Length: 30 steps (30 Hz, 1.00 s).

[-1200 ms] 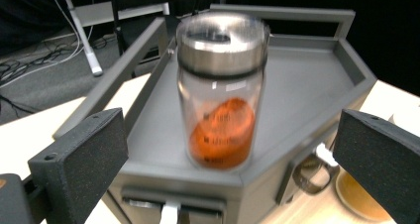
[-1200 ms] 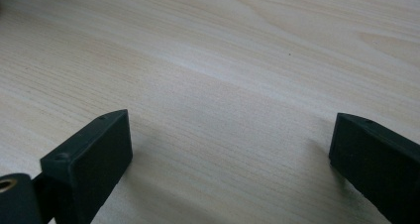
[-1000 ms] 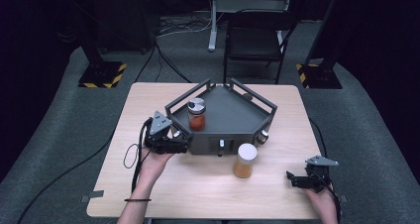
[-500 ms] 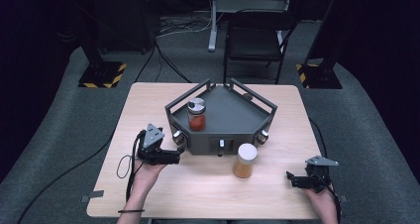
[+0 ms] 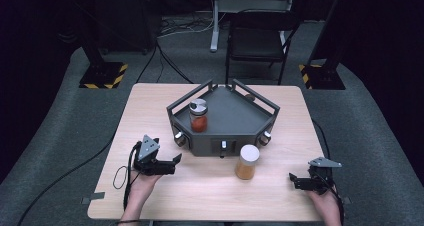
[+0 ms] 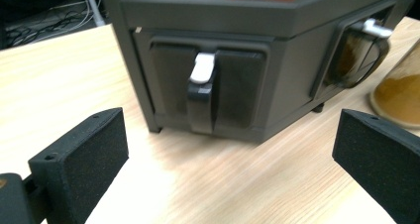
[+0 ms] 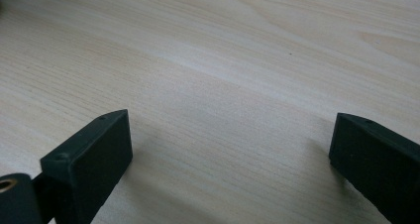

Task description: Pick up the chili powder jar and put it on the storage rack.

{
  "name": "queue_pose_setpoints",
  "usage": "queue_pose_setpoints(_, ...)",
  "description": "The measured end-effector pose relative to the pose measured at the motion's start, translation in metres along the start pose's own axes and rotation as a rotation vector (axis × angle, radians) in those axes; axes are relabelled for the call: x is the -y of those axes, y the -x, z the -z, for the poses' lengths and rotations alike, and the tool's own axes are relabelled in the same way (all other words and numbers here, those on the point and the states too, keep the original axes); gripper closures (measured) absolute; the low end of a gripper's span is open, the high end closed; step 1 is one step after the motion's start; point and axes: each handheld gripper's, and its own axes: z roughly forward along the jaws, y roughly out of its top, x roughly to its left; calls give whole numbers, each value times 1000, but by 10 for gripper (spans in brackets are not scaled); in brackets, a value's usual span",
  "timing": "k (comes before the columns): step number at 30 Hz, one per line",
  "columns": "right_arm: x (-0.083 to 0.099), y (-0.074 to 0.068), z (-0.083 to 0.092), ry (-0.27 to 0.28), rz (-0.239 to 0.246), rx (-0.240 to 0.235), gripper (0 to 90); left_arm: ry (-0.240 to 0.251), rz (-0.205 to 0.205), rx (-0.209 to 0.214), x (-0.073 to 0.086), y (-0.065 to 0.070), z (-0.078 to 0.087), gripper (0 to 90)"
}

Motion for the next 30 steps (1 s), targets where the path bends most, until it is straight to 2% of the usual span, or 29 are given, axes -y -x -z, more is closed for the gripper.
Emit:
queue_pose_setpoints(2,0,0,0,0,0,0,18,-7,5,1,8,-2,0,4)
queue_pose_setpoints(16,0,0,0,0,0,0,19,-30,36,-16,33,-7,0,7)
queue_pose_setpoints(21,0,0,0,0,0,-1,18,-32,30,-15,40,-9,-1,7)
queue_pose_setpoints(26,0,0,0,-1,0,-1,18,-76,35,-46,47,-10,-5,8)
queue_pose_setpoints(30,0,0,0,0,0,-2,18,-106,58,-43,49,-15,-5,9)
